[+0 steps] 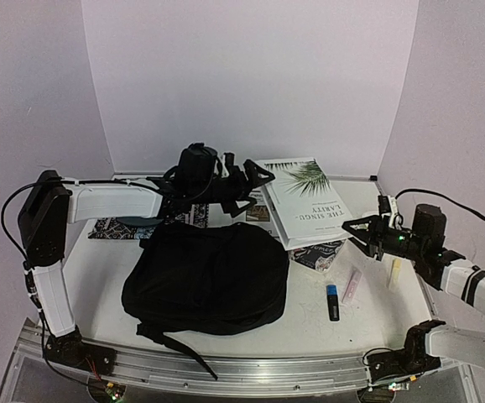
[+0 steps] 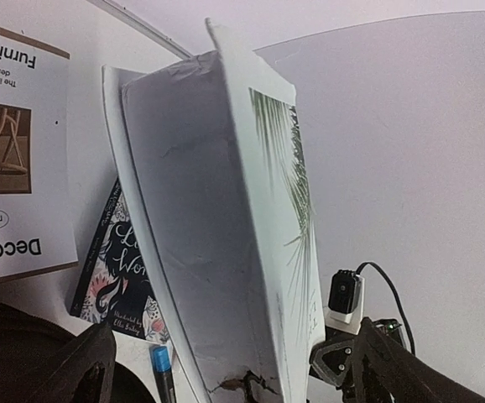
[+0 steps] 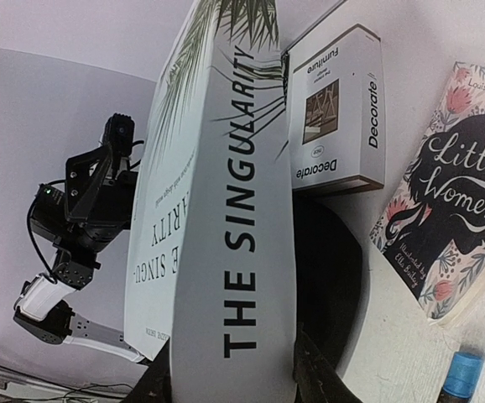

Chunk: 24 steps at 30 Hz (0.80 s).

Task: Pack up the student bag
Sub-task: Pass from the right arm to the left

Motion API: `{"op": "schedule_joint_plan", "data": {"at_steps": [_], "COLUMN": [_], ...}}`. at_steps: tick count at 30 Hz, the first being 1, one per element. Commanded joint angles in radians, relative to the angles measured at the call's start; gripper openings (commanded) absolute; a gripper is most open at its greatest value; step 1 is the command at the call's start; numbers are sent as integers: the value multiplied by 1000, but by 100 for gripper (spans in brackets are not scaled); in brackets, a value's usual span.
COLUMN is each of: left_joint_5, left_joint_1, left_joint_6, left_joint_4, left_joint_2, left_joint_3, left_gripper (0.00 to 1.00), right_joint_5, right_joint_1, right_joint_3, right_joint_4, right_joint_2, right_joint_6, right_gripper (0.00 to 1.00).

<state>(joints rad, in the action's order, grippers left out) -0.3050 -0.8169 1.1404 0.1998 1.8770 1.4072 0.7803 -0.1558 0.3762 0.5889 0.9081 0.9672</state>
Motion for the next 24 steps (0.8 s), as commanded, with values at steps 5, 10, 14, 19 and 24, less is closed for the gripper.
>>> {"op": "schedule_joint_plan", "data": {"at_steps": [5,10,14,19,24], "left_joint_5": [-48,-73,-93,-103,-65], "left_joint_1": [11,17,18,18,18], "left_joint_6": [115,185,258,330,353], "left_joint_4": [122,226,330,439,484], "left_joint_2": [73,94,105,114,92], "left_joint_3": [56,51,30,-7,-45], "left_gripper": [94,81,70,55,41], "right_joint_5": [72,80,67,32,-67], "right_joint_1": [-1,-4,-14,-37,-94], "right_joint_3": [72,75,71,74,78], "right_joint_4": [74,84,93,114,138], "right_joint_2": [-18,-7,0,20,36], "right_joint_6": [0,0,5,21,55], "right_gripper": [29,30,31,34,40]}}
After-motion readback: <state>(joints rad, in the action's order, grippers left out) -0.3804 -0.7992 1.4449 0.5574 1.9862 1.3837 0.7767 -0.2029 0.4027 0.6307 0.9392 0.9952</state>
